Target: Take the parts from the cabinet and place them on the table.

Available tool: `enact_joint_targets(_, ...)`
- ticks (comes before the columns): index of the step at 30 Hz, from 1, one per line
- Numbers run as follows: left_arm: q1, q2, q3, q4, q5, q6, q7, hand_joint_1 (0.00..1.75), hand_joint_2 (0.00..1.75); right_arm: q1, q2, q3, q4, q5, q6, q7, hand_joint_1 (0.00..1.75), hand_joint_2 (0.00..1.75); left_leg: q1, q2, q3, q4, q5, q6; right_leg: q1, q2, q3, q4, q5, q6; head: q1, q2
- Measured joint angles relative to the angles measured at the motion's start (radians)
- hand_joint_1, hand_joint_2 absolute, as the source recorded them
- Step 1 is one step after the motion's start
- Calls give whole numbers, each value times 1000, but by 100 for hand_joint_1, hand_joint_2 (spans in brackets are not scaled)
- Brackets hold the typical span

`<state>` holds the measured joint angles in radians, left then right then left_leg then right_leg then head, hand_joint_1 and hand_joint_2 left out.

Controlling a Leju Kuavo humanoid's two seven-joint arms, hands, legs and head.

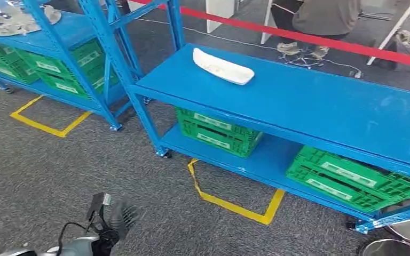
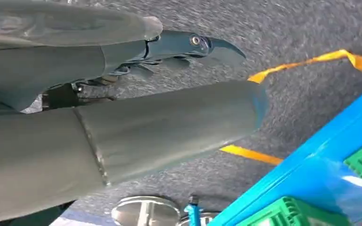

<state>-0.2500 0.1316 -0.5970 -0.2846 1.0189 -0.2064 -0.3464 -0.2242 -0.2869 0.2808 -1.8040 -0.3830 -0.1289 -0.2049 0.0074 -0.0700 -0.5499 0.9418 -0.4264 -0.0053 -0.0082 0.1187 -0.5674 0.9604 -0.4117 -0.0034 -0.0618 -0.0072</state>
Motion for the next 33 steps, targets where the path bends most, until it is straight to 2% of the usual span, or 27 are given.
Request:
enact_joint_targets(2, -1, 0, 0, 0, 1, 2, -1, 0, 0, 0, 0, 2, 0, 0, 0, 0, 0, 0, -7, 17, 2, 1, -1, 6, -7, 20, -2, -6, 4, 13, -2, 0)
enact_joint_targets(3, -3, -5, 0, 0, 1, 2, -1, 0, 0, -1, -1, 1, 0, -2, 0, 0, 0, 0, 3, 30, 6, -12, 6, 15, 0, 27, -16, -7, 5, 20, 0, 0)
enact_joint_targets(4, -6, -5, 0, 0, 1, 2, -2, 0, 0, 2, -2, 0, 0, -2, -1, -1, 0, 0, 4, 46, 10, -21, 10, 18, -1, -14, -19, 10, -8, 20, 0, 0)
enact_joint_targets(5, -6, -5, 0, 0, 1, 2, -3, 0, 0, -5, -3, 1, 0, -2, -1, -1, 0, 0, 4, 52, 11, -25, 10, 23, 2, -66, -38, 54, -42, 25, 13, 0)
enact_joint_targets(6, -5, -6, 0, 0, 1, 2, -3, 0, 0, -9, -3, 2, 0, -2, -2, -2, 0, 0, 2, 67, 12, -24, 9, 26, 0, -93, -77, 142, -90, 31, 18, 0)
enact_joint_targets(8, -1, -7, 0, 0, 1, 2, -3, 0, 0, -5, -3, 3, 1, -3, -2, -2, 0, 0, 1, 92, 12, -24, 7, 28, -4, -108, -153, 308, -156, 39, 19, 0)
enact_joint_targets(9, 1, -7, 0, 0, 1, 2, -3, 0, 0, -4, -3, 4, 1, -3, -2, -2, 0, 0, 1, 103, 13, -23, 5, 27, -7, -110, -164, 333, -155, 43, 20, 0)
enact_joint_targets(10, 1, -8, 0, 0, 1, 2, -3, 0, 0, -5, -3, 4, 1, -3, -2, -1, 0, 0, 1, 114, 15, -23, 3, 25, -10, -113, -151, 307, -132, 45, 20, 0)
enact_joint_targets(11, 0, -9, 0, 0, 1, 2, -3, 0, 0, -5, -3, 4, 1, -3, -1, -2, 0, 0, 2, 124, 18, -22, 0, 22, -12, -118, -116, 241, -93, 48, 19, 0)
enact_joint_targets(12, 0, -11, 0, 0, 1, 2, -3, 0, 0, -5, -3, 4, 1, -3, -1, -2, 0, 0, 3, 135, 24, -21, -5, 18, -13, -133, -58, 133, -42, 48, 20, 0)
enact_joint_targets(13, 0, -11, 0, 0, 1, 2, -3, 0, 0, -6, -3, 4, 1, -3, -1, -2, 0, 0, 2, 143, 30, -18, -12, 11, -11, -174, -7, 38, -4, 47, 20, 0)
enact_joint_targets(14, 0, -8, 0, 0, 1, 2, -3, 0, 0, -9, -3, 4, 2, -4, -2, -2, 0, 0, -7, 151, 31, -15, -16, 4, 2, -220, 8, 8, -22, 47, 23, 0)
enact_joint_targets(15, 0, -9, 0, 0, 1, 2, -3, 0, 0, -12, -3, 5, 1, -4, -1, -2, 0, 0, -11, 160, 29, -9, -19, 0, 0, -205, 13, 2, -20, 27, 25, 0)
enact_joint_targets(16, 0, -10, 0, 0, 1, 2, -3, 0, 0, -10, -3, 6, 1, -4, -1, -2, 0, 0, -11, 171, 30, -10, -18, -2, 0, -194, 8, 4, -19, 21, 17, 0)
enact_joint_targets(18, -2, -10, 0, 0, 1, 2, -3, 0, 0, -9, -3, 5, 1, -5, -2, -2, 0, 0, -11, 199, 34, -9, -21, -10, 4, -167, 4, 4, -17, 8, 16, 0)
enact_joint_targets(19, -4, -10, 0, 0, 1, 2, -3, 0, 0, -10, -3, 5, 0, -4, -1, -2, 0, 0, -4, 171, 32, 2, -36, -19, -2, -156, 9, 0, -13, 2, 14, 0)
enact_joint_targets(20, -5, -10, 0, 0, 1, 2, -4, 0, 0, -15, -3, 5, 0, -4, -1, -3, 0, 0, 1, 119, 13, 50, -67, -21, -2, -144, 8, 0, -12, -3, 11, 0)
enact_joint_targets(21, -4, -10, 0, 0, 0, 2, -3, 0, 0, -16, -3, 6, 0, -4, -2, -2, 0, 0, 2, 96, -23, 127, -106, -22, -2, -134, 8, 0, -11, -9, 8, 0)
enact_joint_targets(23, 2, -9, 0, 0, 0, 2, -3, 0, 0, -14, -3, 10, 1, -5, 0, -2, 0, 0, 2, 79, -112, 295, -168, -25, -1, -115, 7, 0, -12, -14, 2, 0)
enact_joint_targets(24, 6, -8, 0, 0, -1, 3, -3, 0, 0, -14, -3, 11, 2, -5, 0, -3, 0, 0, 1, 77, -143, 342, -173, -23, 1, -104, 7, 0, -12, -15, 0, 0)
enact_joint_targets(25, 6, -8, 0, 0, -4, 6, -3, 0, 0, -15, -3, 11, 2, -5, 0, -5, 0, 0, 1, 76, -148, 334, -151, -19, 2, -92, 8, 0, -12, -15, -2, 0)
enact_joint_targets(26, 5, -8, 0, 0, -5, 8, -3, 0, 0, -15, -3, 11, 2, -4, -1, -8, 0, 0, -1, 75, -129, 276, -108, -14, 4, -84, 9, 0, -12, -15, -3, 0)
enact_joint_targets(28, 0, -6, 0, 0, -11, 9, -4, 0, 0, -16, -3, 11, 1, 0, -3, -9, 0, 0, -5, 70, -47, 89, -10, 3, 6, -72, 13, 0, -12, -15, -8, 0)
enact_joint_targets(29, -3, -2, 0, 0, -14, 9, -5, 0, 0, -17, -3, 11, 1, 0, -3, -9, 0, 0, -9, 57, -17, 18, 5, 13, 5, -69, 12, 0, -13, -14, -8, 0)
enact_joint_targets(30, -6, -2, 0, 0, -15, 9, -7, 0, 0, -17, -3, 11, 1, 1, -5, -9, 0, 0, -9, 63, -13, 3, 6, 9, 11, -62, 9, 3, -15, -9, -6, 0)
enact_joint_targets(31, -7, -1, 0, 0, -15, 9, -9, 0, 0, -17, -3, 11, 1, 1, -5, -8, 0, 0, -13, 63, -14, 4, 7, 9, 7, -62, 8, 2, -15, -4, -5, 0)
enact_joint_targets(33, -6, -2, 0, 0, -13, 9, -11, 0, 0, -16, -3, 13, 2, 1, -5, -8, 0, 0, -11, 62, -12, -2, 7, -1, 9, -65, 8, 6, -22, -14, -3, 0)
